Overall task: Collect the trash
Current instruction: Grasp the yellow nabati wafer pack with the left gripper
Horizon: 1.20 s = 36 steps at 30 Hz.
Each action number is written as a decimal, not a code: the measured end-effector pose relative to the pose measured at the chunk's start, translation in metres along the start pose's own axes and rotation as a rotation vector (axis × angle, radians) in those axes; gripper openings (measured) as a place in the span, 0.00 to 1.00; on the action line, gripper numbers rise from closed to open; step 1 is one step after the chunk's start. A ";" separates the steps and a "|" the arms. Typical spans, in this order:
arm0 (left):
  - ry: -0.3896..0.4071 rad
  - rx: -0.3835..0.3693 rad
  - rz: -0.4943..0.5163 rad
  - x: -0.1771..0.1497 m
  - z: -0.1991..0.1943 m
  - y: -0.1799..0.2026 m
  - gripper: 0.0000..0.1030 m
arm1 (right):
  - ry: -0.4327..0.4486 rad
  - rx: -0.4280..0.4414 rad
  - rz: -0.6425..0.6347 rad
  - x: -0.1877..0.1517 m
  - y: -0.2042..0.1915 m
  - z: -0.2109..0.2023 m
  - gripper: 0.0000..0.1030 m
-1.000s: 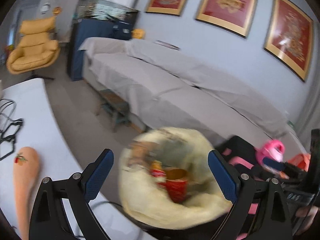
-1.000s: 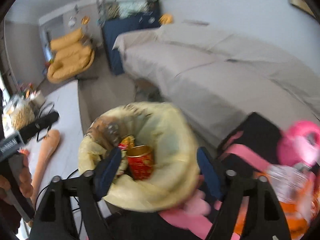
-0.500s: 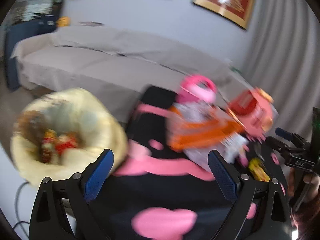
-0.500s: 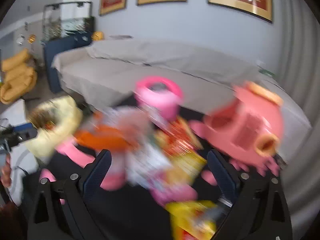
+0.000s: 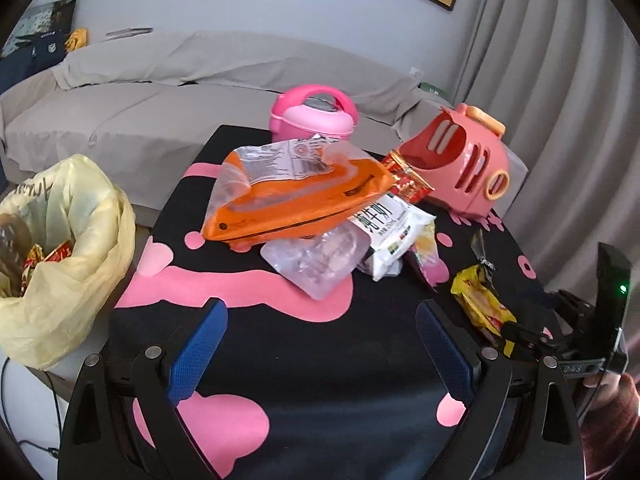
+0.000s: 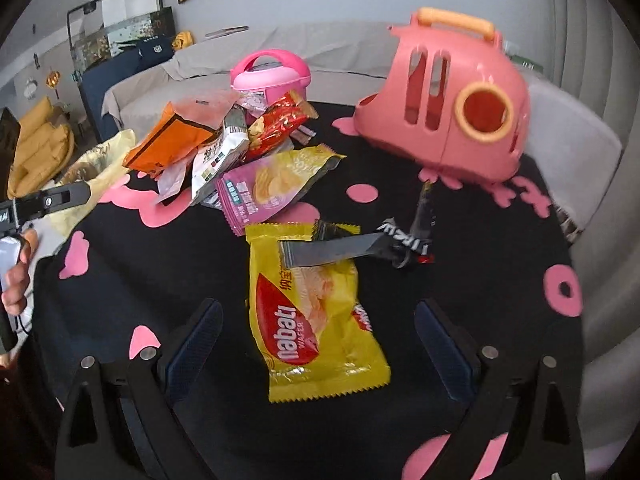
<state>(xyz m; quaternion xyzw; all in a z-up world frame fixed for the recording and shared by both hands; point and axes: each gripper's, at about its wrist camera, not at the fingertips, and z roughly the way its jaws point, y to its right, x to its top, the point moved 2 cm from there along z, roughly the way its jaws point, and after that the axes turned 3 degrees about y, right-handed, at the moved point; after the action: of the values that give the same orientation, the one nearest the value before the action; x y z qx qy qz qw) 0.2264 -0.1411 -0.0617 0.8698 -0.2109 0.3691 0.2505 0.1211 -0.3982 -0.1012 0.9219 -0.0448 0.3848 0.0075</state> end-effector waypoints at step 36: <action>-0.280 -0.195 0.056 -0.028 0.102 0.154 0.17 | 0.231 -0.266 0.367 -0.034 0.135 -0.090 0.92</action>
<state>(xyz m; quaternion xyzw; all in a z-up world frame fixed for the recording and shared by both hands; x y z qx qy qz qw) 0.1779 -0.3173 -0.1009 0.8780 -0.3027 0.2289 0.2916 0.0219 -0.5255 -0.0650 0.8390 -0.2607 0.4732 0.0639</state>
